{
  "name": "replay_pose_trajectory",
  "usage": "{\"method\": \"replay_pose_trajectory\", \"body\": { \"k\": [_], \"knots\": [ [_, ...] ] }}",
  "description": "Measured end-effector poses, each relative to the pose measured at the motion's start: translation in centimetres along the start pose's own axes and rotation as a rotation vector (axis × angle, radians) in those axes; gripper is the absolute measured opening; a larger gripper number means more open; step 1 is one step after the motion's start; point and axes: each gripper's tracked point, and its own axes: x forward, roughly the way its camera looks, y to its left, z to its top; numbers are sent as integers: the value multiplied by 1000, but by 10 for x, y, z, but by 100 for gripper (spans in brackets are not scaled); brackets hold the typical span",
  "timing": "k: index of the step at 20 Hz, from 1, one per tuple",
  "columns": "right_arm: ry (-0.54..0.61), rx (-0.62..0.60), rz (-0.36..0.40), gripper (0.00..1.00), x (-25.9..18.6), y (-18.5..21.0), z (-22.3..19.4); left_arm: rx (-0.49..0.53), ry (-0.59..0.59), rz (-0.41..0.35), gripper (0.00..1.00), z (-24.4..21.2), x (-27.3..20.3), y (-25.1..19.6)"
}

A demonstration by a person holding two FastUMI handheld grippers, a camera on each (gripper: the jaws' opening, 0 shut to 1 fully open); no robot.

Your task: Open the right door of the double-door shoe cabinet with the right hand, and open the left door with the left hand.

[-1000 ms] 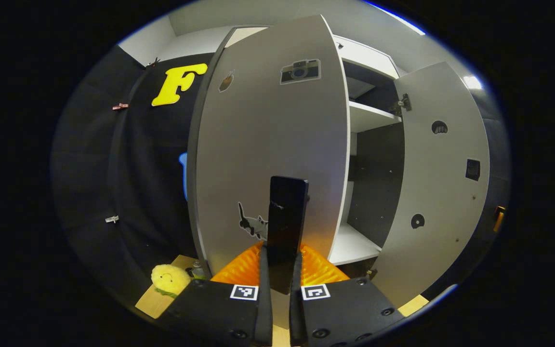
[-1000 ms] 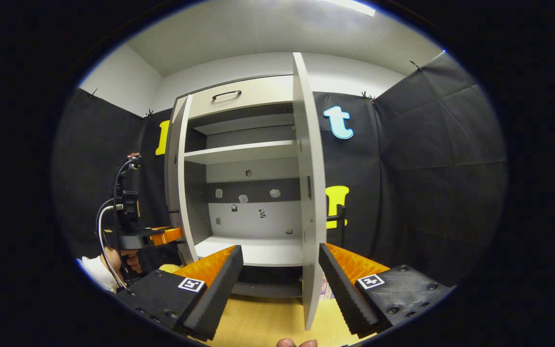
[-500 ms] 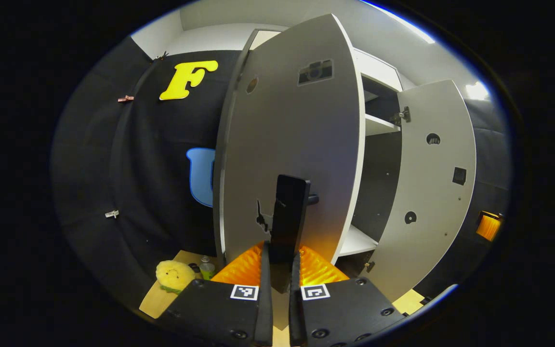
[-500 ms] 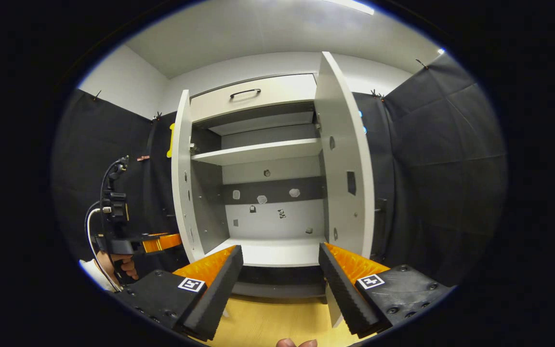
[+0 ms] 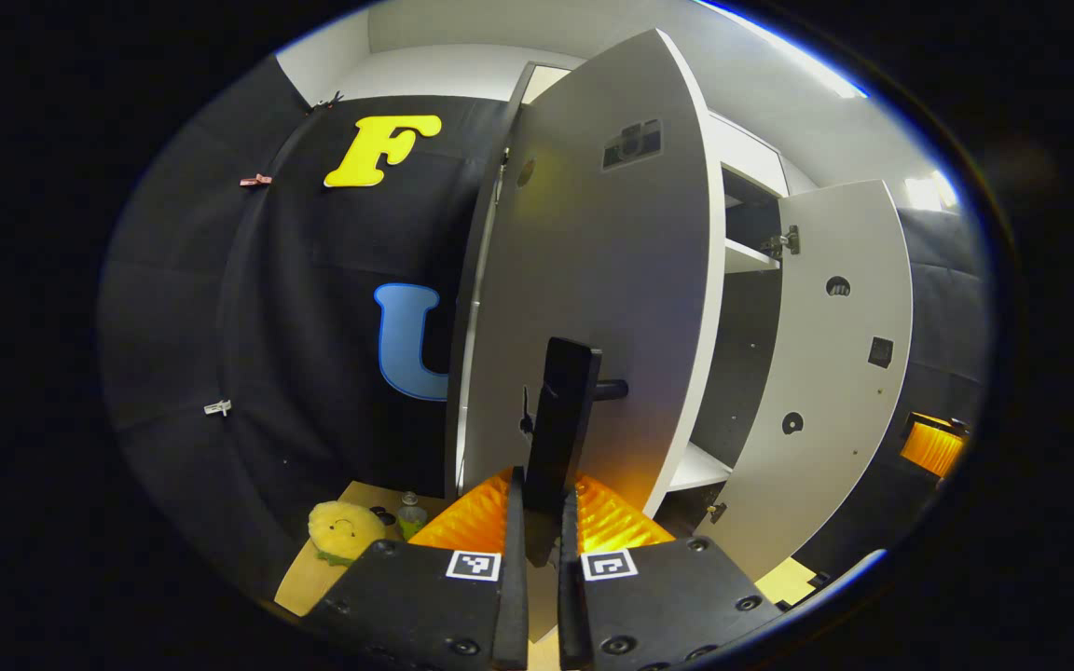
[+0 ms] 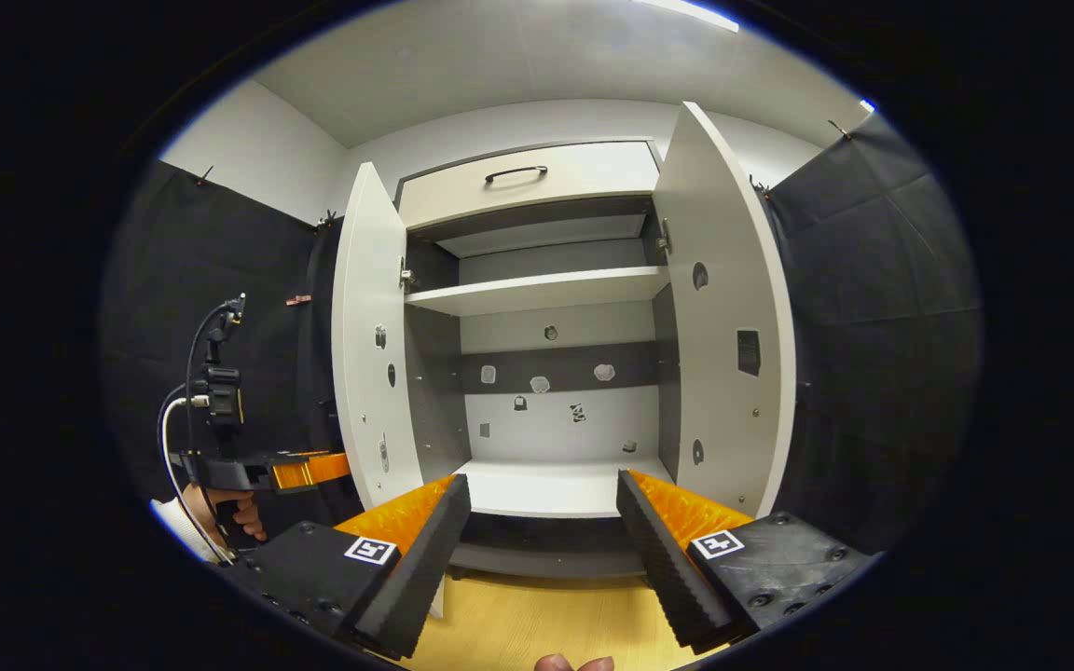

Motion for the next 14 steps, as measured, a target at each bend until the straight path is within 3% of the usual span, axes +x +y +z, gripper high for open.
{"method": "replay_pose_trajectory", "body": {
  "k": [8,14],
  "knots": [
    [-4,-21,6,99,5,24,-4,23,3,-26,17,-1,-3,1],
    [-6,-24,0,99,6,33,-4,3,-10,18,16,0,-4,12]
  ]
}}
